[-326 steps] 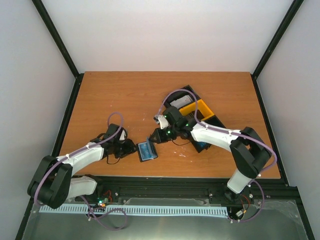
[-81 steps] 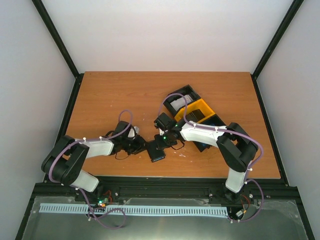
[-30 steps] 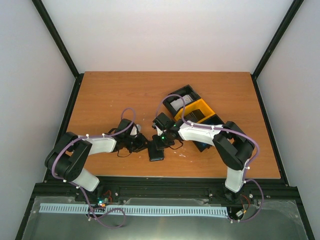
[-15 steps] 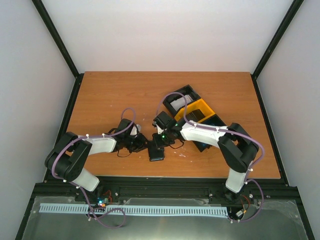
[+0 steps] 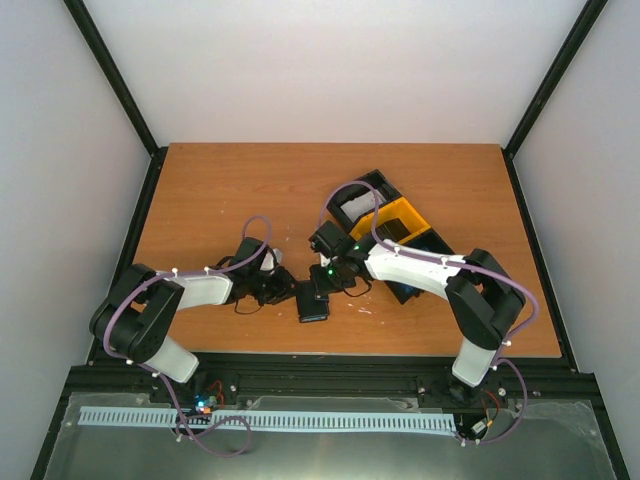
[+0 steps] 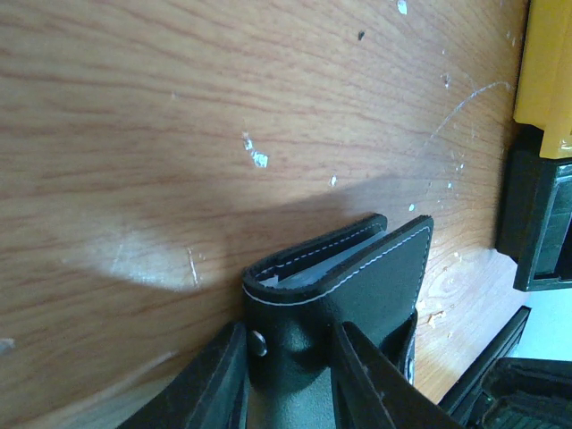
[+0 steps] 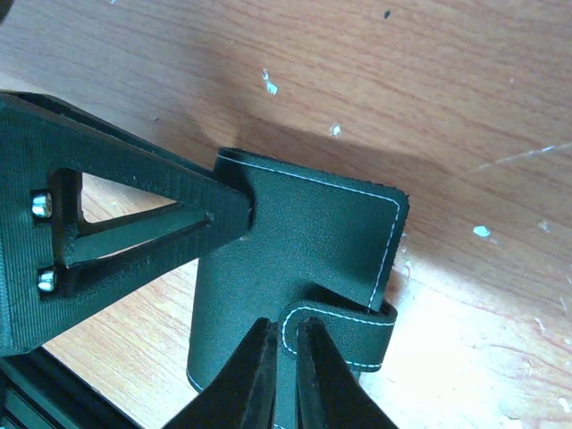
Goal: Put the credit cards into the card holder
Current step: Close the card holder at the center of the board.
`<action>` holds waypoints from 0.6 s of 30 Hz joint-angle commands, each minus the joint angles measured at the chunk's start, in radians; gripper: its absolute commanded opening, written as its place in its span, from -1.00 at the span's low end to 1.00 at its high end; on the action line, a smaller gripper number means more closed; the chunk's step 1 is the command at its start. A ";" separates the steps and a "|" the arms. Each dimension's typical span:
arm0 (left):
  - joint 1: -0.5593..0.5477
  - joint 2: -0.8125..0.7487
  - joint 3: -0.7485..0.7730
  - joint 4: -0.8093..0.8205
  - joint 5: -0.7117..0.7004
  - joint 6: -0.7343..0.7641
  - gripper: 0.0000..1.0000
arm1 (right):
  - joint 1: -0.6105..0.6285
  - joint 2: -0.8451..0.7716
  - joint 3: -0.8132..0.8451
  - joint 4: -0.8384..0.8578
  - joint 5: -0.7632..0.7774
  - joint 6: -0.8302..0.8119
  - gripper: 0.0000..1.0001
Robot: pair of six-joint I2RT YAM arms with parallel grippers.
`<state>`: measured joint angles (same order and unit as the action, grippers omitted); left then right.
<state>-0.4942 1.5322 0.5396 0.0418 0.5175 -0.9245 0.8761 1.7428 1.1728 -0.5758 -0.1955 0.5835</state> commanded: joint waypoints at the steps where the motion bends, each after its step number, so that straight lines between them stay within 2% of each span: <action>1: -0.010 0.018 -0.003 -0.046 -0.012 0.017 -0.45 | 0.003 0.023 -0.017 0.010 -0.033 0.026 -0.83; 18: -0.010 0.027 -0.006 -0.042 -0.010 0.017 -0.47 | 0.001 0.058 -0.044 0.023 -0.032 0.087 -0.67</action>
<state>-0.4942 1.5326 0.5396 0.0418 0.5259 -0.9249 0.8761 1.7824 1.1427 -0.5644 -0.2226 0.6510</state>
